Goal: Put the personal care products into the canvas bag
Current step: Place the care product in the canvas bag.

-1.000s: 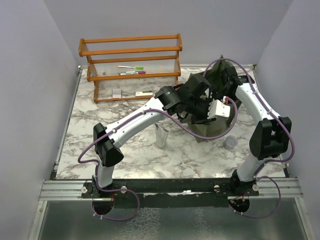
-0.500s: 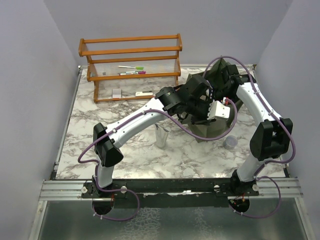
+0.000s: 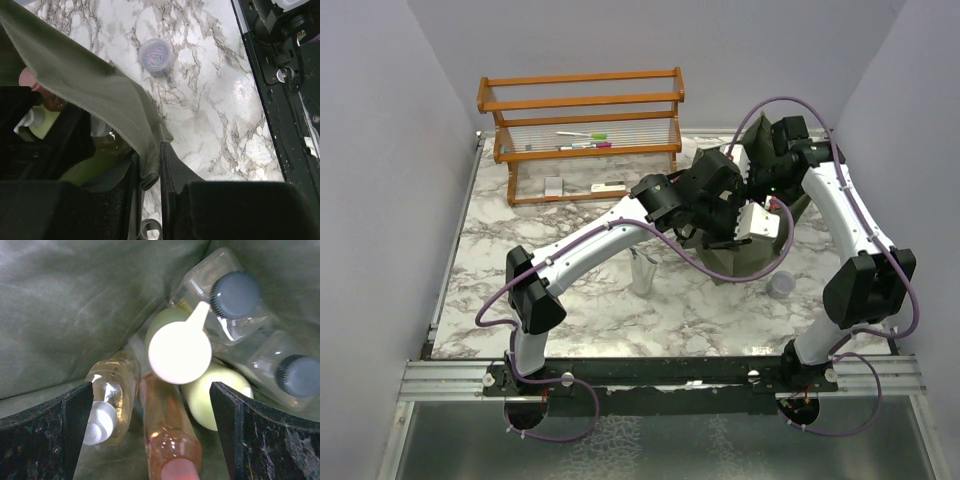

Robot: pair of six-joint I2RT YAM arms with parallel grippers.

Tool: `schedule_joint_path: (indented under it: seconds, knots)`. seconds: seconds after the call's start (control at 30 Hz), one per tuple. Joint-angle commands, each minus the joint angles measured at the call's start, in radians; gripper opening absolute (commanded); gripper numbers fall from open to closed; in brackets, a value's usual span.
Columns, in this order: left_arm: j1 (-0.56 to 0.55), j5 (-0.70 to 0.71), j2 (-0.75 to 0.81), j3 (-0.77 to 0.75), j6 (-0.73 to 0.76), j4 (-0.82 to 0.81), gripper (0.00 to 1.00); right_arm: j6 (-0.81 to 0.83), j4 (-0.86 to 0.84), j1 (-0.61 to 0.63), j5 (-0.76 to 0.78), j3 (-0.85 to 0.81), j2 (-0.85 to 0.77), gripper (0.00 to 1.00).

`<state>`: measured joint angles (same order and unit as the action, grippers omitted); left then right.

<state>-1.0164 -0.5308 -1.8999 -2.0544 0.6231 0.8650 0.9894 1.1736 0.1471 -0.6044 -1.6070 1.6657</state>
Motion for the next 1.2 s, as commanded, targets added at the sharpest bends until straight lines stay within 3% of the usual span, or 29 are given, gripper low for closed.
schedule_joint_path:
  seconds: [0.0, 0.43, 0.67, 0.83, 1.07, 1.17]
  knots:
    - [-0.015, -0.04, 0.065, 0.002, 0.017, -0.027, 0.0, -0.066, -0.017, 0.0, -0.047, -0.09, -0.046, 1.0]
    - [-0.016, -0.051, 0.065, -0.009, 0.012, -0.028, 0.01, -0.202, -0.022, -0.001, -0.02, -0.234, -0.08, 1.0]
    - [-0.016, -0.049, 0.064, -0.034, 0.014, -0.022, 0.15, -0.31, -0.062, -0.002, 0.037, -0.357, -0.081, 1.0]
    - [-0.016, -0.063, 0.073, -0.059, 0.004, -0.017, 0.32, -0.381, -0.089, -0.003, 0.052, -0.43, -0.092, 1.0]
    - [-0.016, -0.039, 0.096, -0.099, -0.015, -0.001, 0.56, -0.466, -0.134, -0.003, 0.072, -0.387, -0.158, 1.0]
    - [-0.016, -0.009, 0.114, -0.108, -0.015, 0.018, 0.6, -0.496, -0.174, -0.002, 0.111, -0.333, -0.205, 1.0]
